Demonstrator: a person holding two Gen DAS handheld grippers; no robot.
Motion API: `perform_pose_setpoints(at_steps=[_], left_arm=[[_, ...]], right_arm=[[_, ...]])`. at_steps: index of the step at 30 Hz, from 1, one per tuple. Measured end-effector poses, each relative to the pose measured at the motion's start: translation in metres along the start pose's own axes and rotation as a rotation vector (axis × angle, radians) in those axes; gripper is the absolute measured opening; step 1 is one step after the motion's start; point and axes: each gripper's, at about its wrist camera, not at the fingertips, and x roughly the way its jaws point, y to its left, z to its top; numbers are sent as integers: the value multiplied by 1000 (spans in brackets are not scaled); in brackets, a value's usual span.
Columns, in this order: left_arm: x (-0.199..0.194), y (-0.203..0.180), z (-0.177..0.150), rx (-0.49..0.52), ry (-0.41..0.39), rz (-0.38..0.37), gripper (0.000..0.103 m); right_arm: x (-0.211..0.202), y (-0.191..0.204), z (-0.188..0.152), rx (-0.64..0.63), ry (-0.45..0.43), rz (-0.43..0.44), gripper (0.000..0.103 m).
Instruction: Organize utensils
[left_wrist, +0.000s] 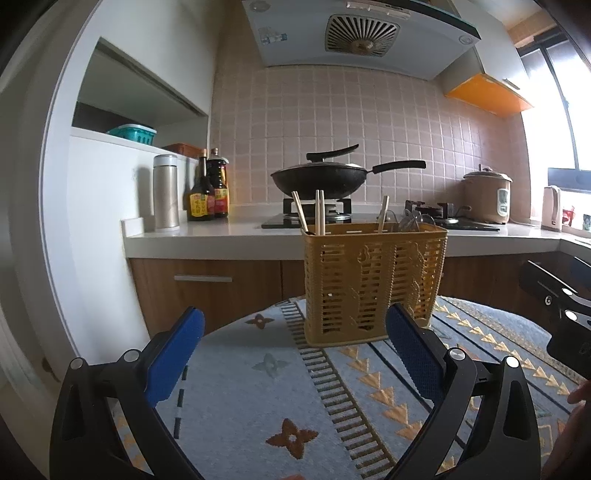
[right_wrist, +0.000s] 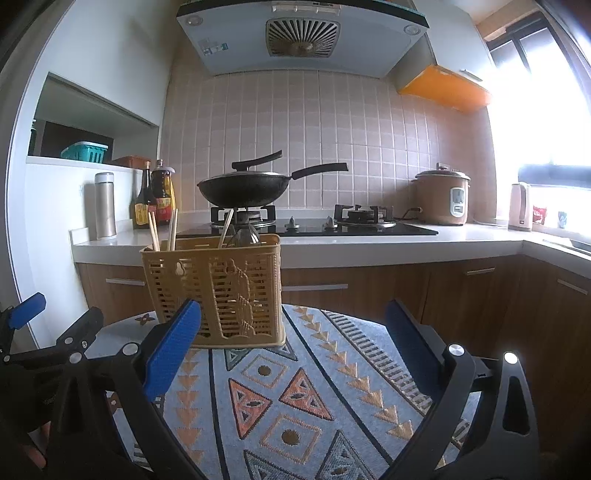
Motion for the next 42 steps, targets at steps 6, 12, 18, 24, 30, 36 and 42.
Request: perform_pose_setpoints(at_steps=[6,12,18,24,30,36,42], left_arm=[[3,0,0,-5,16,-8,95],[3,1,0,-12,1,9,95],[2,0,-1,-1,1,6,95],[3,1,0,-7,7,7,95],[4,2,0,-5,7,5,95],[5,-1,-1,3,13,-7,95],[4,-4,-2,17,4,3,95]], right_arm=[[4,3,-3,-11,20,-3,95],[7,4,-3,-17,26,-9,95],[7,4,-3,-18,29,-12,95],[9,3,-3,-15,34,-11,95],[10,3,-5,-13,42,-10,95],[12,3,-5,-10,51,-12,95],[12,4,-5,-13,51,-10,95]])
